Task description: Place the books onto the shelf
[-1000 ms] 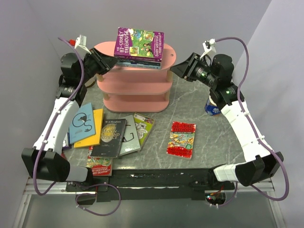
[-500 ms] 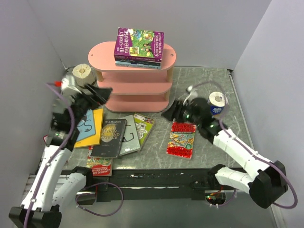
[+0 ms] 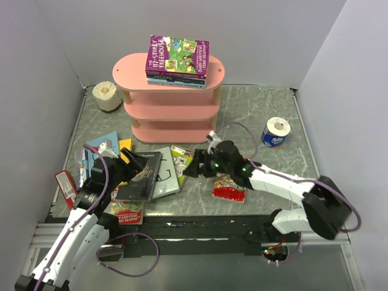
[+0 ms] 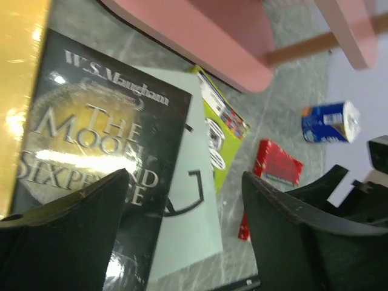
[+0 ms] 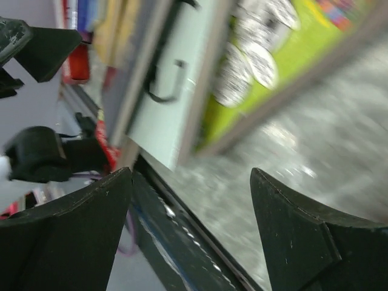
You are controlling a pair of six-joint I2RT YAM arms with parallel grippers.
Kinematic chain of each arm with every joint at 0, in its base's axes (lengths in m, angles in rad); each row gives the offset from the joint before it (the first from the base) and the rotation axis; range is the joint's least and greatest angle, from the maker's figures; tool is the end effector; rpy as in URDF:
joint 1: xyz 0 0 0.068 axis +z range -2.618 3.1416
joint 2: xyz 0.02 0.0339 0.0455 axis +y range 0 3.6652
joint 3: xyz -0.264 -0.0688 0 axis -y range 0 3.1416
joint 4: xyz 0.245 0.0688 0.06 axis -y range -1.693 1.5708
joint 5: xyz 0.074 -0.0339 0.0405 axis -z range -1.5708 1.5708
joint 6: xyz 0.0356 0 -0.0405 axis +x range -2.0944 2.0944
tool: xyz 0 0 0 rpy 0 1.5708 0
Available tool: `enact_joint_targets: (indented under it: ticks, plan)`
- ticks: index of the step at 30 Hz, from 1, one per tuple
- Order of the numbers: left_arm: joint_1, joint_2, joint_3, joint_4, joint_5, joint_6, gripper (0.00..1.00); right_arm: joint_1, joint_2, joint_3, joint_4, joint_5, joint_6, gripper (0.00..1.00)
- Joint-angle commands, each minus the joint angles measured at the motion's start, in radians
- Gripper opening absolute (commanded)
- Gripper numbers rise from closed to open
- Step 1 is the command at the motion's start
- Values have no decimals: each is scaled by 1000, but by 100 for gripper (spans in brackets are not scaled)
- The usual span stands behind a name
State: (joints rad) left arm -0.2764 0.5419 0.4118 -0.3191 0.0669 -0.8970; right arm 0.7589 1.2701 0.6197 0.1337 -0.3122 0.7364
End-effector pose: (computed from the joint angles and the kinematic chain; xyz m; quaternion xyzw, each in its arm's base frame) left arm 0.1371 -0.0414 0.2298 -0.2415 0.8114 -0.3179 0.4270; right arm 0.1861 0.1916 0.2118 -0.0878 0.8529 0.4364 0.2730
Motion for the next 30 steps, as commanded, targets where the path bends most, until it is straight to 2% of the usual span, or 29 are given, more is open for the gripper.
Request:
enact_joint_targets:
  ticks: [1,2,4,5,8,14,18,23,26,27,29,30]
  plan:
    - [-3,64,-33,14,-111,-106,75,13,174,167,66,-14,27,84]
    - [-1,123,-45,26,-84,-117,64,14,216,207,67,-34,31,84]
    - [-3,176,-105,102,-27,-152,52,14,316,230,63,-82,49,82]
    - [-3,212,-129,138,25,-166,41,14,355,227,84,-90,54,82]
    - [-3,225,-221,227,73,-217,25,16,386,193,124,-107,92,81]
    - [-3,178,-271,215,24,-250,8,23,477,164,214,-240,138,79]
    - [-3,199,-280,250,24,-250,2,40,525,156,358,-318,210,74]
    - [-3,277,-300,307,57,-244,1,68,592,196,423,-407,254,66]
    - [-3,276,-298,311,68,-240,1,62,586,148,556,-438,308,37]
    - [-3,265,-289,304,73,-234,1,57,571,132,575,-432,323,24]
    - [-3,205,-240,243,68,-201,4,37,496,91,567,-421,311,14]
    - [-3,178,-219,221,63,-191,6,30,459,80,538,-412,275,5]
